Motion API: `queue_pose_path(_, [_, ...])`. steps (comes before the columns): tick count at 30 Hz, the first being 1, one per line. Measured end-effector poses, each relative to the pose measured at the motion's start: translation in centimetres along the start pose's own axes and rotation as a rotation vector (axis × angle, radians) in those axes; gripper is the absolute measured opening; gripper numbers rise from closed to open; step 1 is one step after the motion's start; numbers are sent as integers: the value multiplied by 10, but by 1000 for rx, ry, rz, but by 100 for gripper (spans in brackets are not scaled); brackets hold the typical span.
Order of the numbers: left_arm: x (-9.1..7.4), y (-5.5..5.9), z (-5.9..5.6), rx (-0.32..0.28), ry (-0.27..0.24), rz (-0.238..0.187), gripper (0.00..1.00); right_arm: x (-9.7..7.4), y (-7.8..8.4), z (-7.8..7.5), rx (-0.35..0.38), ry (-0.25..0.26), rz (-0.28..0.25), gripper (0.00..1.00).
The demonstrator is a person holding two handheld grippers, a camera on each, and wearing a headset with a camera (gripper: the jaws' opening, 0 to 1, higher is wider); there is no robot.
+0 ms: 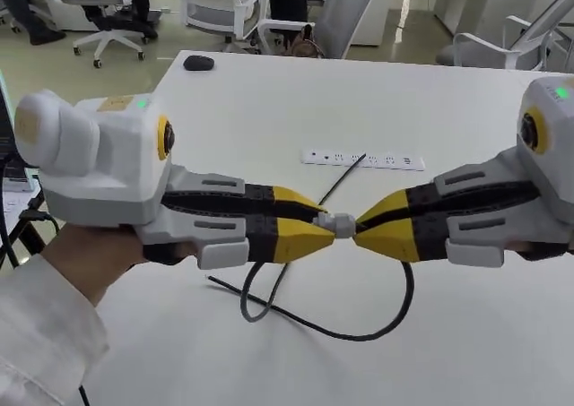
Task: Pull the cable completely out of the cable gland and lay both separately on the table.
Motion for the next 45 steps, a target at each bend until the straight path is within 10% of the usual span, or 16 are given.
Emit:
queue_pose_path(9, [-2, 4, -1, -28, -5, -20, 14, 1, 8, -5, 94, -34, -55, 26])
queue_pose_path(25, [-3, 3, 1, 14, -28, -5, 15, 3, 2, 10, 113, -125, -125, 27])
queue_pose_path(45, [3, 2, -1, 118, -39, 30, 15, 4, -4, 7, 140, -91, -204, 20])
Point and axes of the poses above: the centre of the closed fingertips' face, and the gripper's own axes: x roughly forward along the fingers, z roughly to its left, y roughly out of its underside, the point moved 2 cm from there along -x, roughly backward along the fingers, and after that the axes turned 8 degrees about z, right-handed, at the moved point
